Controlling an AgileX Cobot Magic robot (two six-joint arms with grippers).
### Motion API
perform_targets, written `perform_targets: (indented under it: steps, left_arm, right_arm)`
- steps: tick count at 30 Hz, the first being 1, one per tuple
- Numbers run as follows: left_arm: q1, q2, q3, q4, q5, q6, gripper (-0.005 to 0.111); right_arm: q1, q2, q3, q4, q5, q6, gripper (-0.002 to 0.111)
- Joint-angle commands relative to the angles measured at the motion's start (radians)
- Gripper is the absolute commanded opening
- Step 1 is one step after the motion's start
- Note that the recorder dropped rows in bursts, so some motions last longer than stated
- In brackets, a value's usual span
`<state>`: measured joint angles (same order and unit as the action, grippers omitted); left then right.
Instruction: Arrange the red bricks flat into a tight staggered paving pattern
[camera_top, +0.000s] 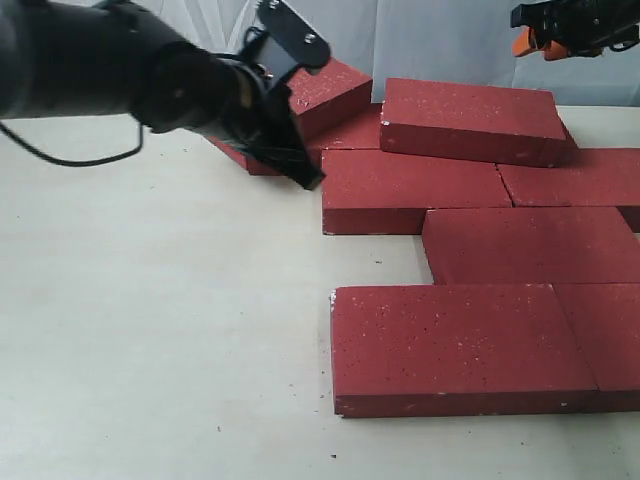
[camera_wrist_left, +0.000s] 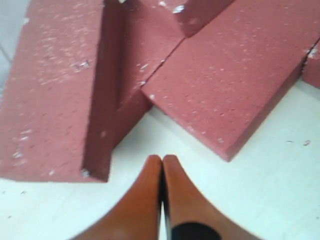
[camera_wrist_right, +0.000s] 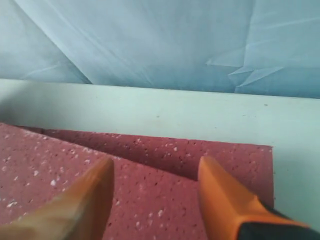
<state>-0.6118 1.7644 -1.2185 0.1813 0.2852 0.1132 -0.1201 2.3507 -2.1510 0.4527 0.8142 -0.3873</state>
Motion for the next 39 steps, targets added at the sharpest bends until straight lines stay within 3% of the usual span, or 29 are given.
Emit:
perform_targets:
  steps: [1,5,9,18,34,39]
  left_arm:
    - [0.111,-0.107,0.147,0.004,-0.135,-0.004,0.0]
    - [0.207,-0.145,0.194,-0.035,-0.221,-0.004,0.0]
    - [0.251,-0.152,0.194,-0.042,-0.223,-0.004,0.0]
    - [0.254,-0.15,0.194,-0.042,-0.25,-0.004,0.0]
    - [0.254,-0.146,0.194,-0.042,-0.259,-0.004,0.0]
    - [0.254,-0.146,0.194,-0.042,-0.259,-0.004,0.0]
  right_arm:
    - [-0.005,0.111,-0.203,-0.068,0.089,0.06,0.053]
    - [0.004,0.196,-0.307,-0.066,0.085,0.071,0.052]
    - [0.012,0.258,-0.361,-0.068,0.068,0.071,0.047]
    - [0.012,0.286,-0.367,-0.064,0.053,0.071,0.047]
    - [0.04,0.218,-0.367,-0.059,0.407,-0.016,0.047]
    - [0.052,0.172,-0.359,-0.044,0.407,-0.002,0.047]
